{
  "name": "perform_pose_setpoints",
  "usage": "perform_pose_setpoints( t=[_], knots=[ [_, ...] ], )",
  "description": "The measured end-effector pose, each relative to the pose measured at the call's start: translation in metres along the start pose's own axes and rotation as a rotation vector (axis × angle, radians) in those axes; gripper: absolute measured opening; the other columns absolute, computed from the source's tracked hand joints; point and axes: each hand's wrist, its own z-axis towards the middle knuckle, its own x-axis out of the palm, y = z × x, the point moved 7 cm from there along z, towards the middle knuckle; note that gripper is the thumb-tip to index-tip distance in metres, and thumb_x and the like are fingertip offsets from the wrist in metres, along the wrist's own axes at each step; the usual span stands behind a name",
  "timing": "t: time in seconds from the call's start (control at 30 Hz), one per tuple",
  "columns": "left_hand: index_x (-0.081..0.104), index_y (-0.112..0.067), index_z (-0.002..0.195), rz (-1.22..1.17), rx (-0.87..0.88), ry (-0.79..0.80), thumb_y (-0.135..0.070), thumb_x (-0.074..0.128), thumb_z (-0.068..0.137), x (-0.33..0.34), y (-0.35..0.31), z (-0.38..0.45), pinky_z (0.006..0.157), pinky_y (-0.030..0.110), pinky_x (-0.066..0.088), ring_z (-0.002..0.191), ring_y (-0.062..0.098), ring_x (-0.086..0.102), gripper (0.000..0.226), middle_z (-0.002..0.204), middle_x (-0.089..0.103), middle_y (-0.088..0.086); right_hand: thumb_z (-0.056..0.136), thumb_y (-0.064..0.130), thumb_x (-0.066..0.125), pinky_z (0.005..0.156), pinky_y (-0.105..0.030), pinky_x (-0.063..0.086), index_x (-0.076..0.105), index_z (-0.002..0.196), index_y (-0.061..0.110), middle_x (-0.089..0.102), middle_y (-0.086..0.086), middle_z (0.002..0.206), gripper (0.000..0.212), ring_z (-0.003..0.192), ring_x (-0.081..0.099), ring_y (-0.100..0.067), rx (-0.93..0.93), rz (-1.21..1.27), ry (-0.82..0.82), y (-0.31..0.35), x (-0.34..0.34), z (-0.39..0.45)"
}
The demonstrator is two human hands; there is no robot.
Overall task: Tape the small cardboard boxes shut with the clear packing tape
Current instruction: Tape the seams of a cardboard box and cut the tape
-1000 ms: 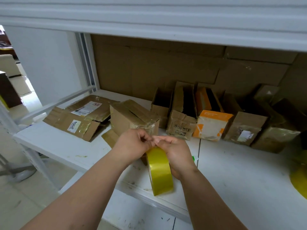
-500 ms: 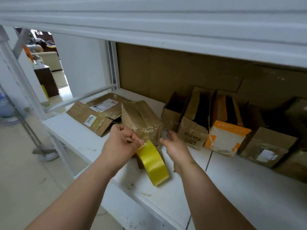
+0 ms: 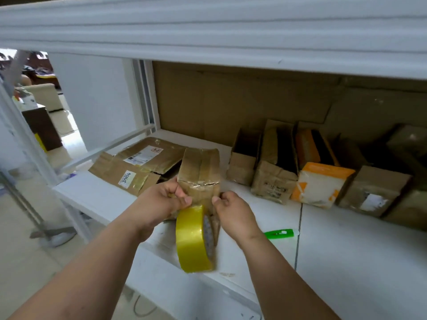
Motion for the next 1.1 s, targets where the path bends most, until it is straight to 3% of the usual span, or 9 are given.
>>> perform_pose_setpoints(
  t=[0.13,0.2,0.33,0.43,0.57,0.67,0.77,0.93,1.1],
  knots=[
    [0.065,-0.014,0.067,0.135,0.105,-0.002,-0.018,0.079,0.081,-0.022,0.005,-0.006,0.084,0.034,0.056,0.11,0.003,0.061,0.02,0.132,0.054,-0.011,0.1,0.042,0.048,0.094,-0.035,0.049,0.056,0.126,0.019,0.065,-0.001,0.125,0.035,0.112,0.061,-0.023,0.042,0.032,-0.062,0.013,0.02,-0.019],
    [0.068,-0.022,0.065,0.202,0.179,-0.031,-0.022,0.08,0.08,-0.03,0.0,-0.018,0.101,0.044,0.048,0.127,0.007,0.05,0.019,0.147,0.038,-0.017,0.1,0.039,0.05,0.096,-0.035,0.048,0.054,0.131,0.017,0.064,-0.002,0.128,0.038,0.113,0.06,-0.023,0.076,0.086,-0.12,0.017,0.025,-0.028],
    [0.067,-0.019,0.068,0.264,0.292,-0.13,-0.018,0.077,0.083,-0.044,-0.007,-0.034,0.09,0.014,0.042,0.107,-0.015,0.047,0.018,0.139,0.043,-0.013,0.099,0.034,0.053,0.09,-0.032,0.047,0.05,0.136,0.016,0.062,-0.003,0.128,0.04,0.106,0.06,-0.021,0.153,0.18,-0.24,0.015,0.023,-0.047],
    [0.065,-0.021,0.069,0.32,0.325,-0.208,-0.022,0.075,0.085,-0.055,-0.014,-0.042,0.07,0.0,0.032,0.09,-0.025,0.047,0.018,0.123,0.05,-0.015,0.097,0.029,0.059,0.072,-0.026,0.041,0.06,0.112,0.016,0.065,0.0,0.108,0.02,0.085,0.057,-0.013,0.15,0.329,-0.349,0.014,0.017,-0.073],
    [0.063,-0.021,0.072,0.327,0.372,-0.31,-0.027,0.072,0.088,-0.063,-0.027,-0.054,0.067,0.014,0.034,0.083,-0.011,0.049,0.018,0.112,0.051,-0.014,0.086,0.042,0.064,0.075,-0.027,0.045,0.062,0.089,0.007,0.067,-0.003,0.088,0.035,0.09,0.063,-0.018,0.017,0.553,-0.26,0.023,0.027,-0.109],
    [0.063,-0.024,0.072,0.327,0.392,-0.388,-0.027,0.071,0.089,-0.068,-0.035,-0.059,0.065,0.015,0.029,0.077,-0.002,0.046,0.018,0.109,0.051,-0.012,0.062,0.056,0.065,0.079,-0.013,0.047,0.071,0.097,0.009,0.07,0.0,0.1,0.059,0.095,0.063,-0.005,-0.122,0.633,-0.012,0.041,0.043,-0.129],
    [0.066,-0.019,0.076,0.323,0.415,-0.404,-0.026,0.07,0.089,-0.072,-0.041,-0.061,0.062,0.003,0.029,0.075,-0.007,0.046,0.015,0.107,0.052,-0.01,0.056,0.051,0.075,0.09,-0.024,0.05,0.074,0.097,0.02,0.065,-0.001,0.118,0.051,0.109,0.061,-0.012,-0.203,0.466,0.057,0.055,0.049,-0.141],
    [0.06,-0.03,0.069,0.222,0.441,-0.424,-0.026,0.069,0.09,-0.082,-0.044,-0.067,0.072,0.023,0.033,0.079,0.004,0.049,0.023,0.101,0.056,-0.006,0.067,0.037,0.077,0.075,-0.022,0.05,0.071,0.094,0.015,0.068,0.004,0.083,0.035,0.079,0.062,-0.01,-0.242,0.446,0.038,0.072,0.037,-0.149],
    [0.063,-0.025,0.067,-0.135,0.314,-0.416,-0.022,0.068,0.09,-0.093,-0.037,-0.068,0.071,0.036,0.052,0.072,0.014,0.059,0.024,0.078,0.065,-0.007,0.059,0.053,0.073,0.066,-0.024,0.04,0.065,0.075,0.021,0.056,0.005,0.069,0.037,0.069,0.052,-0.01,-0.287,0.435,-0.011,0.079,0.005,-0.145]
  ],
)
